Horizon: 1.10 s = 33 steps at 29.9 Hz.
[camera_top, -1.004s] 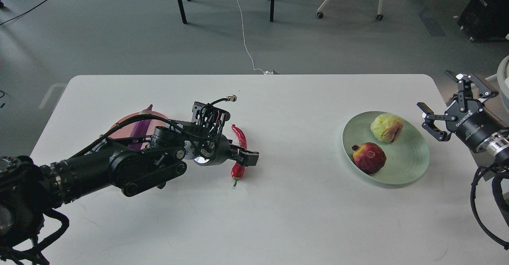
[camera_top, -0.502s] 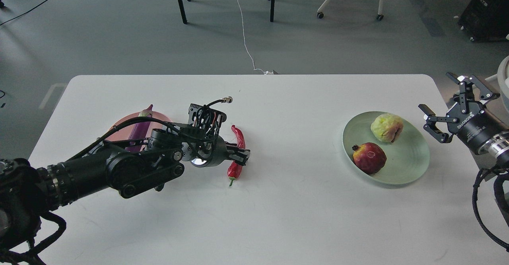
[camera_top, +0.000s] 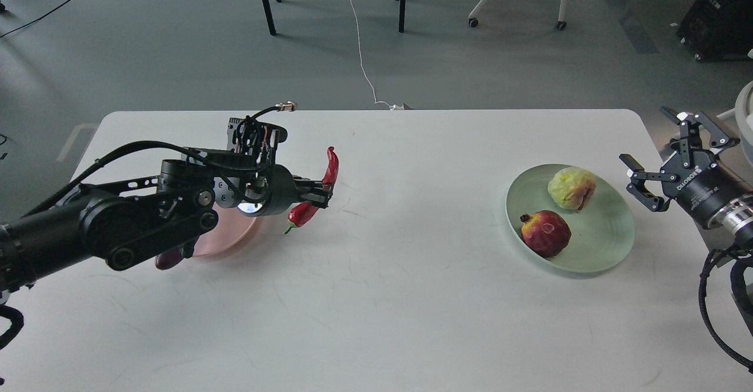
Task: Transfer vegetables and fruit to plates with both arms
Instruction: 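Carry the chili onto the pink plate and release it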
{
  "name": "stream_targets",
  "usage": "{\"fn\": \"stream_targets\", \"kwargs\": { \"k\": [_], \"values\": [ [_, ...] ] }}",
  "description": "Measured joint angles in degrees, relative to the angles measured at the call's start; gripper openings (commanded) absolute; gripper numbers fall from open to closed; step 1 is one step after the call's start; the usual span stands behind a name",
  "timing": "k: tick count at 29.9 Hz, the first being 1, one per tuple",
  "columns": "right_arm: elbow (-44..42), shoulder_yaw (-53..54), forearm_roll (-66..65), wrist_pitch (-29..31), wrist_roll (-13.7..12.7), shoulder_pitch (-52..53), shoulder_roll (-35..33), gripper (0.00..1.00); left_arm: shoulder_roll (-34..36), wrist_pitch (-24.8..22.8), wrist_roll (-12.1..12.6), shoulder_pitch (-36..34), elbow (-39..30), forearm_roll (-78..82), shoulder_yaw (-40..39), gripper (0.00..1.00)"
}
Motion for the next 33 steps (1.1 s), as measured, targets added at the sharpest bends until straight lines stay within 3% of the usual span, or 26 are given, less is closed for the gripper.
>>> {"fn": "stream_targets", "kwargs": {
  "k": [5,11,13,14,15,17,24,28,31,33],
  "values": [
    [-0.08,0.06,-0.36,0.00,0.00,0.00,0.27,0.98,9.12,-0.05,-1.07,2.48,-1.23,0.18,1.29,0.11],
    [-0.05,0.13,-1.10,0.00,0.00,0.00,0.41,0.98,12.11,-0.64,-1.34,4.93,-1.27,1.30,1.54,0.16],
    [-0.03,0.14,-1.13,0.00,0.00,0.00,0.33,0.98,12.32,-0.67,-1.38,5.52,-0.97,1.40,1.47,0.38],
    [-0.03,0.15,-1.14,0.00,0.00,0.00,0.25,0.98,12.35,-0.67,-1.41,5.68,-0.85,1.41,1.37,0.59],
    [-0.03,0.15,-1.14,0.00,0.00,0.00,0.20,0.98,12.34,-0.65,-1.45,5.77,-0.78,1.41,1.23,0.73],
    [-0.02,0.15,-1.14,0.00,0.00,0.00,0.18,0.98,12.24,-0.46,-1.55,5.83,-0.72,1.31,0.85,0.87],
    [-0.02,0.15,-1.14,0.00,0.00,0.00,0.09,0.98,12.45,-0.32,-2.30,5.50,-0.70,0.78,-0.03,0.92],
    [0.04,0.32,-1.14,0.00,0.00,-0.01,0.01,0.98,12.36,-0.32,-3.88,5.23,-1.27,-0.04,-5.29,0.98],
    [0.06,1.73,-1.14,0.00,0.00,-0.01,-0.04,0.98,11.54,-0.30,-7.44,5.33,-1.54,-4.21,-13.21,0.98],
    [0.05,2.90,-1.14,0.00,0.00,0.00,-0.08,0.98,10.83,-0.24,-11.41,5.93,-1.55,-10.11,-17.46,0.98]
  ]
}}
